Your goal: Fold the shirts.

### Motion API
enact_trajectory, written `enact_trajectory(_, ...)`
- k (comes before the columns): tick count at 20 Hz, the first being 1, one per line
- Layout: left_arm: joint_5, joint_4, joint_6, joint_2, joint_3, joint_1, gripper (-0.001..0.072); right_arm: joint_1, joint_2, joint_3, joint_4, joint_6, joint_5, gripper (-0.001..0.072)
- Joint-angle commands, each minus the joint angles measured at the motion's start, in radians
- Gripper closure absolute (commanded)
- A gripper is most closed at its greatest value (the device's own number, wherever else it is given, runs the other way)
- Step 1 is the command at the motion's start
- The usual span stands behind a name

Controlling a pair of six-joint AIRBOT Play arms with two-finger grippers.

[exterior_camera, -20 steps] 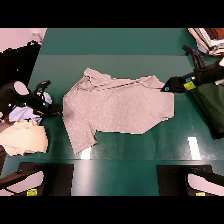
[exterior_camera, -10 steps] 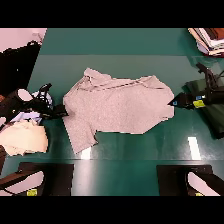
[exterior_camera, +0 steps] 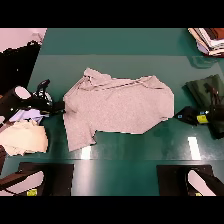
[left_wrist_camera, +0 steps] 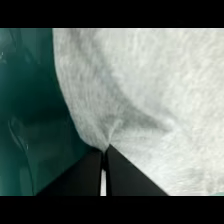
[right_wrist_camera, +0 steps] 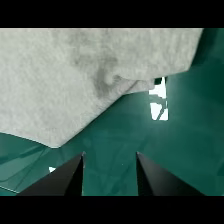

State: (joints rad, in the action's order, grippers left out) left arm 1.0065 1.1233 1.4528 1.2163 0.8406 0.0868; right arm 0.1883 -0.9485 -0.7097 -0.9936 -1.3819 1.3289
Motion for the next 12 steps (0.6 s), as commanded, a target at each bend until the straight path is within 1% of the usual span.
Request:
enact_trajectory(1, 0.018, -0.010, -0.014, -0.026, 0.048, 0.000, 0.0685, 0.051, 0.008, 0.125, 0.010, -0.040, -0.085, 0.0373)
enact_trajectory(2, 0.021, -0.010, -0.014, -0.029, 0.055, 0.000, 0.0685, 0.050, -0.007, 0.146, 0.022, -0.040, -0.113, 0.0409)
enact_trajectory(5, 0.035, -0.014, -0.021, -0.029, 0.058, 0.000, 0.0684, 0.042, -0.084, 0.166, 0.087, -0.037, -0.203, 0.0409)
enact_trajectory(10, 0.038, -0.014, -0.021, -0.029, 0.058, 0.000, 0.0685, -0.070, -0.201, 0.119, 0.084, -0.038, -0.306, 0.0410)
enact_trajectory(11, 0.042, -0.014, -0.021, -0.029, 0.058, 0.000, 0.0685, -0.094, -0.218, 0.099, 0.084, -0.039, -0.325, 0.0419)
enact_trajectory(12, 0.043, -0.014, -0.021, -0.029, 0.058, 0.000, 0.0685, -0.112, -0.233, 0.079, 0.082, -0.039, -0.333, 0.0487)
